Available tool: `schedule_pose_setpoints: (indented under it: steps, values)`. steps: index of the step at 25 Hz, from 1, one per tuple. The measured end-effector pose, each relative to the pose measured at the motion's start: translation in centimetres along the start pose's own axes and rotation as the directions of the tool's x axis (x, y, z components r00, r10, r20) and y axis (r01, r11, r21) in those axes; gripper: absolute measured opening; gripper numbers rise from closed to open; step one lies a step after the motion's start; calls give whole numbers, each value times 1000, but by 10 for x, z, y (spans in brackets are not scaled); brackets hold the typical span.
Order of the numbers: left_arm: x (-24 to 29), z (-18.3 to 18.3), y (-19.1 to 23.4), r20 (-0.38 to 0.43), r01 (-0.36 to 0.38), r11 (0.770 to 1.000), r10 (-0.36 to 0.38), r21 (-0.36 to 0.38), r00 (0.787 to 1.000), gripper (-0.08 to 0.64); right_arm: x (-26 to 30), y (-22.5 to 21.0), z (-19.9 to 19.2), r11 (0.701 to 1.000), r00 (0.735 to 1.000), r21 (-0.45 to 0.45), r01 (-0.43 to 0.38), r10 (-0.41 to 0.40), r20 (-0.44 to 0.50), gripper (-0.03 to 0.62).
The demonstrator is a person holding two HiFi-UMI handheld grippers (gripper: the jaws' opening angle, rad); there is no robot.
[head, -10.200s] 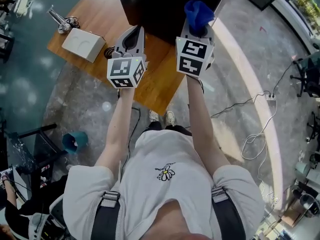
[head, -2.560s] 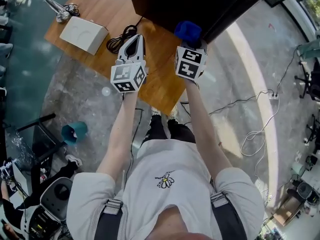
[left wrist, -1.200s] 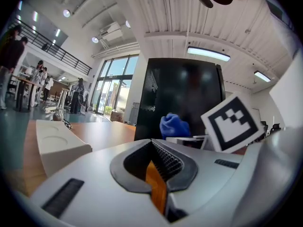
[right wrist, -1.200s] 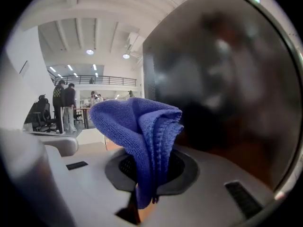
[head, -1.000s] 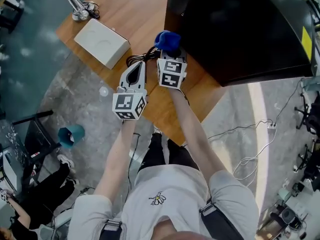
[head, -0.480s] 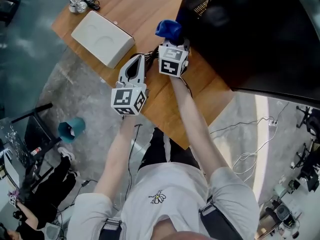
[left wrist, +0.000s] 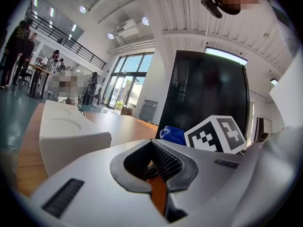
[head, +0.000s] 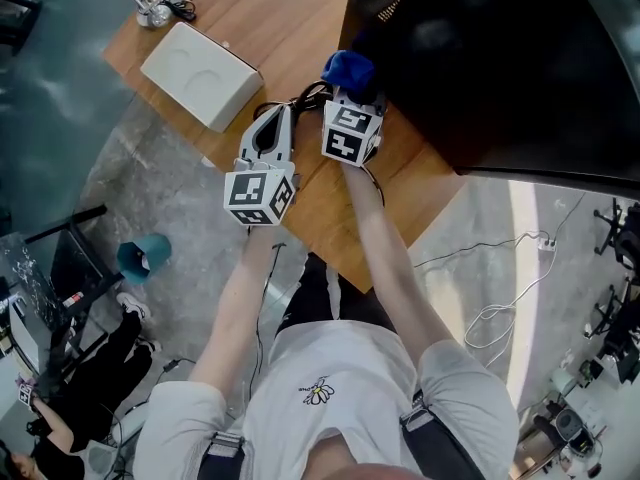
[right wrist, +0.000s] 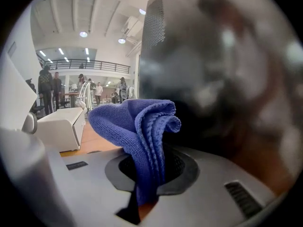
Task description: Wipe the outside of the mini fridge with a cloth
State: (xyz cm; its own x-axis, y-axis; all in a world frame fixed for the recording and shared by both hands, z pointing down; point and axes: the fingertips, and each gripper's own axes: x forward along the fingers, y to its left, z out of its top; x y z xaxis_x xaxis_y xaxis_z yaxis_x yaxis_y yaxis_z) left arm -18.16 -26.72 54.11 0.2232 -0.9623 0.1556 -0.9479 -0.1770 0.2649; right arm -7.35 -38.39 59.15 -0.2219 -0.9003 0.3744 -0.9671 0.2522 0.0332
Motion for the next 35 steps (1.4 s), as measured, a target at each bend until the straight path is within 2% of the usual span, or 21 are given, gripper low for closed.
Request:
schedule_pose_setpoints:
  steps: [7, 17, 27, 31, 35]
  values:
    - [-10, -4, -44, 8, 40, 999, -40, -2, 999, 2, -49, -45, -17, 997, 998, 45, 64, -64, -12, 67]
    - [-9, -20, -142, 0, 146, 989, -146, -10, 989, 2, -133, -132, -45, 980, 987, 114, 160, -157, -35, 67]
    - [-9, -26, -209, 8, 216, 976, -216, -16, 976, 2, -192, -195, -69, 972, 976, 93, 215, -211, -48, 67]
    - [-11, -24, -221, 16, 220, 975, -220, -16, 975, 2, -203, -215, -73, 967, 972, 101, 233, -228, -52, 67]
    - [-16, -17, -223, 26, 192, 981, -192, -6, 981, 2, -209, -227, -77, 966, 970, 97, 240, -235, -64, 67]
